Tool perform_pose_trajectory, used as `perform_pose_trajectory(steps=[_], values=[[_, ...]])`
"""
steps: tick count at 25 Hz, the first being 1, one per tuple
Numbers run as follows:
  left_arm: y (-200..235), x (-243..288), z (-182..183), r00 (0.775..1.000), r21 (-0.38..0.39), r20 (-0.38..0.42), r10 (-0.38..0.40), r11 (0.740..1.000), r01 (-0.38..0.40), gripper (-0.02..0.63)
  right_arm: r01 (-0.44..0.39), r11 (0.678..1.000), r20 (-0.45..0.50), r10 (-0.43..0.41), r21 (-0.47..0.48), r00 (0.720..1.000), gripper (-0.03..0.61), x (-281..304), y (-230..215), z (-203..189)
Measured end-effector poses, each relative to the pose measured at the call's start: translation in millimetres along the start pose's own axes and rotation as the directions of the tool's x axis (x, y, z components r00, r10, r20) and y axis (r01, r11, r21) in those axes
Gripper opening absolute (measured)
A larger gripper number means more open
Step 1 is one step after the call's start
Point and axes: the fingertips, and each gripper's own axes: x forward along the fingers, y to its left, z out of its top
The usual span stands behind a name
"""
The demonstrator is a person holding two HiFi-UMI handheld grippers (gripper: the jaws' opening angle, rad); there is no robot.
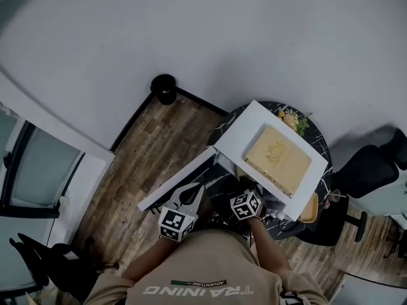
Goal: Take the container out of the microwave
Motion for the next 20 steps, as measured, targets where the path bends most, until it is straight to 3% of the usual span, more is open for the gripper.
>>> perform_pose_trajectory(steps=[8, 13, 20], values=[[-4.5, -7.5, 3.4, 0.995, 0.018, 0.022, -0.102, 0.995, 0.101, 0.002, 0.065, 0.998, -0.010, -0.064, 0.024, 0.998, 0.011, -30.0, 9.8, 5.0], [-8.4, -8.9, -22.1, 0.985, 0.051, -0.014, -0.170, 0.984, 0.171, 0.002, 0.101, 0.991, -0.017, -0.100, 0.082, 0.995, 0.011, -44.2, 28.9, -1.5], [-26.0, -22.3, -36.0, 0.983, 0.037, -0.025, -0.183, 0.982, 0.184, 0.002, 0.079, 0.994, -0.036, -0.077, 0.077, 0.996, 0.011, -64.9, 64.9, -25.7]])
